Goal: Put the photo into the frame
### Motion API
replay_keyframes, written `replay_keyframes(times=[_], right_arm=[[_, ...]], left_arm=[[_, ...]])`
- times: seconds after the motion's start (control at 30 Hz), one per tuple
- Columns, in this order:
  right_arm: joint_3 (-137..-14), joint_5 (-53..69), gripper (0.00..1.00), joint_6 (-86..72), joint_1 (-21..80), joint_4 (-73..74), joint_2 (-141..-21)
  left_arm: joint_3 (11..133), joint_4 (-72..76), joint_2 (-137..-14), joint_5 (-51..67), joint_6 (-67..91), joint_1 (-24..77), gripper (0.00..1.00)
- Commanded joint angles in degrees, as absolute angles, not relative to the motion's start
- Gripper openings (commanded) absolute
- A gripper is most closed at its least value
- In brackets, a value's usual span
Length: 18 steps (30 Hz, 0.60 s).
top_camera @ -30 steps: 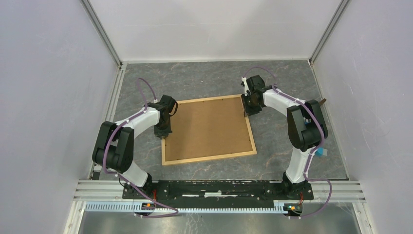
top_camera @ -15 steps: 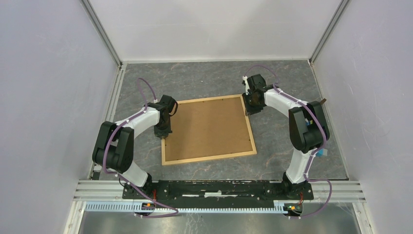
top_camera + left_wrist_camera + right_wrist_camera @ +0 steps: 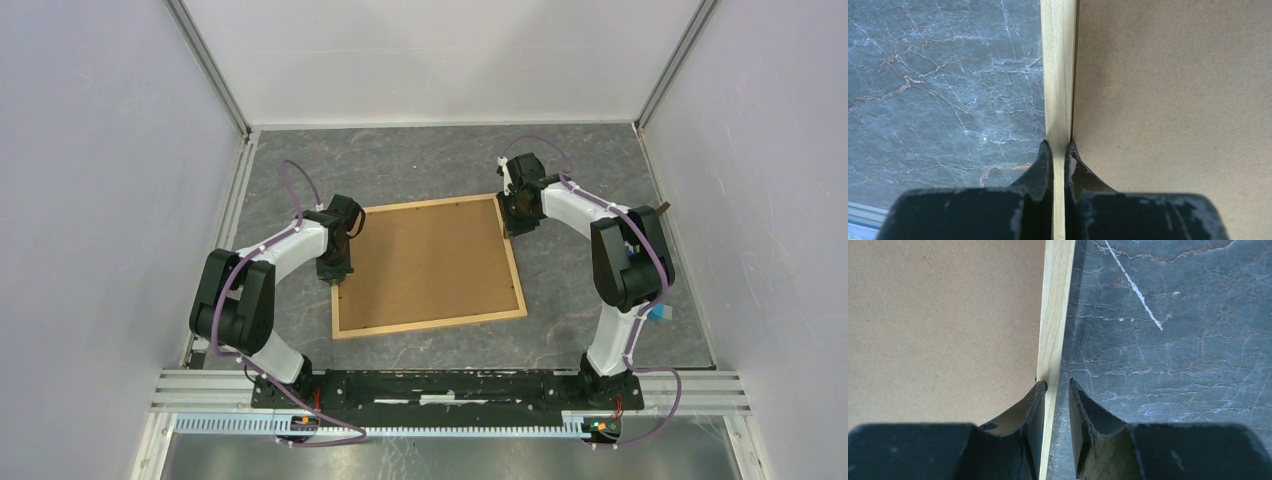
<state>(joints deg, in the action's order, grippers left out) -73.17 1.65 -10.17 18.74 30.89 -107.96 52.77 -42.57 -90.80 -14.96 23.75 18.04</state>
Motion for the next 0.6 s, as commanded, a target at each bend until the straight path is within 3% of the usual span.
replay_keyframes(times=[0.0, 0.57], right_arm=[[-74.0, 1.31, 0.3, -10.02, 19.02, 30.18, -109.63], [-73.95, 1.84, 0.32, -9.86, 19.31, 30.15, -110.12]], left_arm=[[52.64, -40.51, -89.3, -13.98, 21.62, 17.91, 0.02], [52.57, -40.51, -89.18, -14.02, 21.62, 17.87, 0.02]])
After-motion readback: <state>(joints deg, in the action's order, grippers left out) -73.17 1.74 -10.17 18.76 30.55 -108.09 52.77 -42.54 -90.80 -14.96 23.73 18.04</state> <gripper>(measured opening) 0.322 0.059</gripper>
